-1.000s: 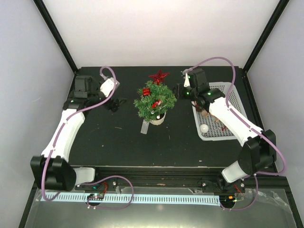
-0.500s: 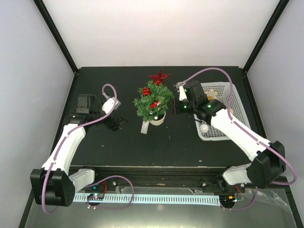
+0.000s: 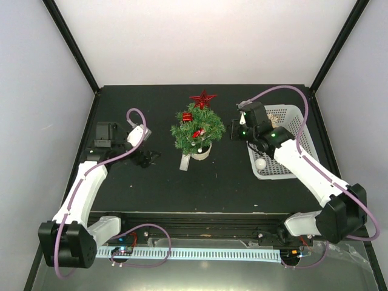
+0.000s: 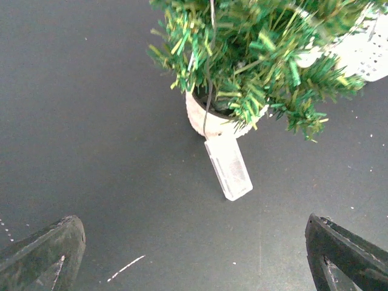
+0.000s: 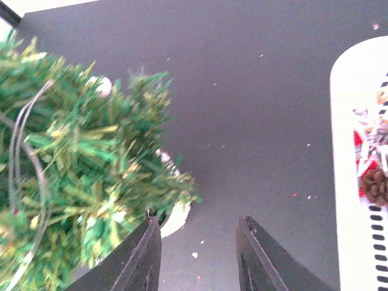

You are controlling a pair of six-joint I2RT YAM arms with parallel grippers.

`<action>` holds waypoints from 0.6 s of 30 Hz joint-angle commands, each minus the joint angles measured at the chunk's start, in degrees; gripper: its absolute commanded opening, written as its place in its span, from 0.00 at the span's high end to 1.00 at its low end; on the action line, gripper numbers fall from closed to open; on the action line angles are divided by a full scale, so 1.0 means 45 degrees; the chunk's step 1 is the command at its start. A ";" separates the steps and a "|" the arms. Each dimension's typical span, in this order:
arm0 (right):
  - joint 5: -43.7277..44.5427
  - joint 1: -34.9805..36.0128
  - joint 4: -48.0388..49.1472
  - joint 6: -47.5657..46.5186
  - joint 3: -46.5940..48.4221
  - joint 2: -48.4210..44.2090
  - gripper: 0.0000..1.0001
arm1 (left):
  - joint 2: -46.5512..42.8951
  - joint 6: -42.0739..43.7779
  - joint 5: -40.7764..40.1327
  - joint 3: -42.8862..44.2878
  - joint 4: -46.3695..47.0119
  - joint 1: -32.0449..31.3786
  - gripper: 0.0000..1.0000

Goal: Decorate the small christmas tree

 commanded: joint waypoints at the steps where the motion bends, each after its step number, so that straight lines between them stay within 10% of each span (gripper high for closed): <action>1: 0.0176 -0.0629 0.0829 0.0189 0.0570 0.0466 0.63 | -0.0919 0.0002 0.0312 0.0870 -0.1232 0.0108 0.01; 18: -0.2586 -0.0610 0.0806 -0.0942 0.1467 0.2349 0.67 | -0.1766 -0.0013 0.1752 -0.0462 -0.1143 0.0182 0.01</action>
